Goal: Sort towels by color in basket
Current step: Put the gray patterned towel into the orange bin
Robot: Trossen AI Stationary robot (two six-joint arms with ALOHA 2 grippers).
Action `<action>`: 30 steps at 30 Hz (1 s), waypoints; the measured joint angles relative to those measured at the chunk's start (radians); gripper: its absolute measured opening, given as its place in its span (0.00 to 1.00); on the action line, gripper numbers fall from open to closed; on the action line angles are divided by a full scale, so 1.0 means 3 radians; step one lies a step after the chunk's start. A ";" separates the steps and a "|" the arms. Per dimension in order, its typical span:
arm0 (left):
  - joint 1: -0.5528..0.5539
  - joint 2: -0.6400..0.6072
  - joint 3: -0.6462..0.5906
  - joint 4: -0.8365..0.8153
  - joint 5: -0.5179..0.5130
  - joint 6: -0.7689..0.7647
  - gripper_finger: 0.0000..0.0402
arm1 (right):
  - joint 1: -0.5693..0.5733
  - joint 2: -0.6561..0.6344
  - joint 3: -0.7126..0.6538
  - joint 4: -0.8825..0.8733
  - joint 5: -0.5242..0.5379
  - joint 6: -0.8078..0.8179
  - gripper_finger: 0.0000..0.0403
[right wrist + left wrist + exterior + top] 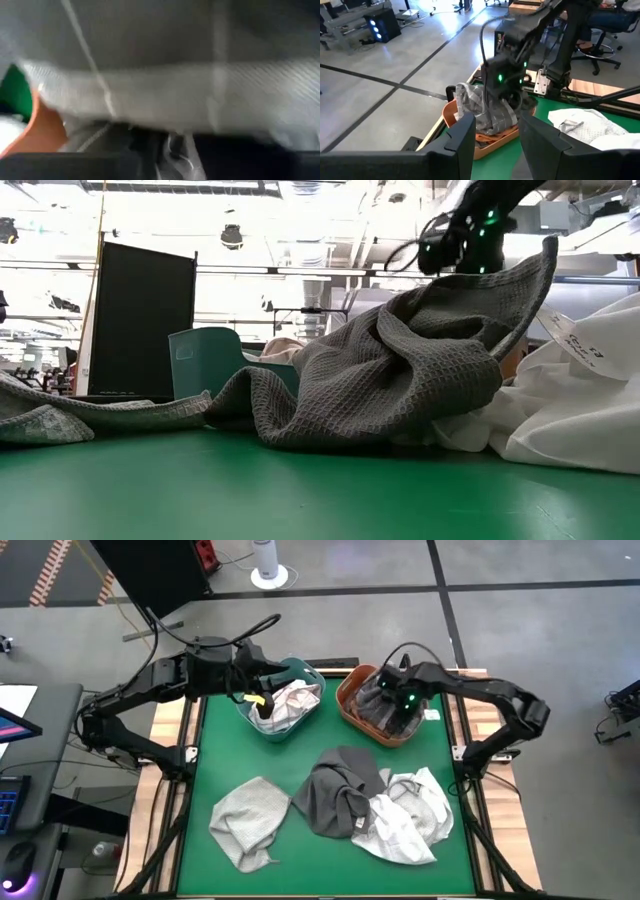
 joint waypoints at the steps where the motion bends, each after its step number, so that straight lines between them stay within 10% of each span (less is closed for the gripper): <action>1: 0.0000 0.0000 0.0000 0.0001 0.0001 0.0014 0.35 | -0.0023 -0.0058 0.0038 -0.0036 -0.0035 -0.0027 0.45; 12: 0.0000 0.0000 0.0000 -0.0004 0.0024 0.0018 0.35 | -0.0071 -0.0694 0.0180 -0.0850 -0.0066 -0.0040 0.78; 22: 0.0000 0.0000 0.0000 -0.0004 0.0027 0.0103 0.35 | -0.0060 -0.1099 -0.0464 -0.0846 0.1104 0.0400 0.78; 30: 0.0001 0.0000 0.0000 0.0022 0.0027 0.0128 0.35 | 0.0084 -0.1272 -0.0689 -0.0704 0.1091 0.0447 0.77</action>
